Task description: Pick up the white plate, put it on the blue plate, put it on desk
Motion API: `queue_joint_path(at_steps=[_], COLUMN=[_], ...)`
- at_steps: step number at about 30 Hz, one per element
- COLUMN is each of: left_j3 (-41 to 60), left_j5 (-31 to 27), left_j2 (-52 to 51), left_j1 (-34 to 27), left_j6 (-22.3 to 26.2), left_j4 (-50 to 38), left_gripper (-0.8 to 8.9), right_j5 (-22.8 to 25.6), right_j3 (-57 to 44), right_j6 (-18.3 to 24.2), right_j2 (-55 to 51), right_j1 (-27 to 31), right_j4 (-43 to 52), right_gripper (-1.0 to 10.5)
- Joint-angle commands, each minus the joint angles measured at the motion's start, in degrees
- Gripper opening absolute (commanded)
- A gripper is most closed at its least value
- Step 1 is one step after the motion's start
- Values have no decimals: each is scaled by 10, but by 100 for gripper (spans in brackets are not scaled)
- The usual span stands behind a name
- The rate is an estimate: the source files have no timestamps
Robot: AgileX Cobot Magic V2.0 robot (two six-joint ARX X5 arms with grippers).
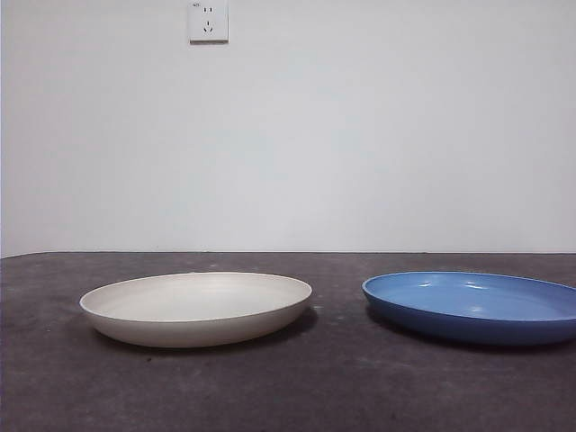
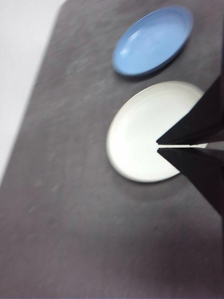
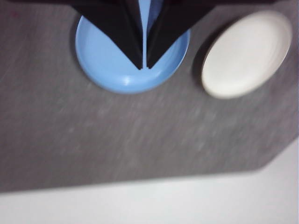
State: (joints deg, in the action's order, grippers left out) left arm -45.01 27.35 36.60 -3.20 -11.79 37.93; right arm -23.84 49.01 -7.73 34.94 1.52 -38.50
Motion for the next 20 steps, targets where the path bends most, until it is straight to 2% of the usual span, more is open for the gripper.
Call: queue_joint_path(at_steps=[1, 6, 9, 17, 20], left_j3=[-43, -98, -110, -111, -111], left_j5=[23, 30, 30, 30, 29], left_j2=[43, 109, 128, 132, 132], left_j1=[7, 37, 60, 91, 92], left_j6=[56, 112, 129, 133, 128], left_j4=[36, 125, 147, 153, 152], left_gripper=[10, 10, 9, 11, 101], right_j5=[-22, -27, -30, -30, -30], right_j3=[49, 94, 100, 100, 100], right_j6=[57, 101, 119, 131, 126], right_j2=[49, 111, 133, 151, 151], right_j1=[-3, -19, -30, -54, -55], right_j4=[-55, -136, -170, -203, -203], right_gripper=[8, 8, 8, 8, 35])
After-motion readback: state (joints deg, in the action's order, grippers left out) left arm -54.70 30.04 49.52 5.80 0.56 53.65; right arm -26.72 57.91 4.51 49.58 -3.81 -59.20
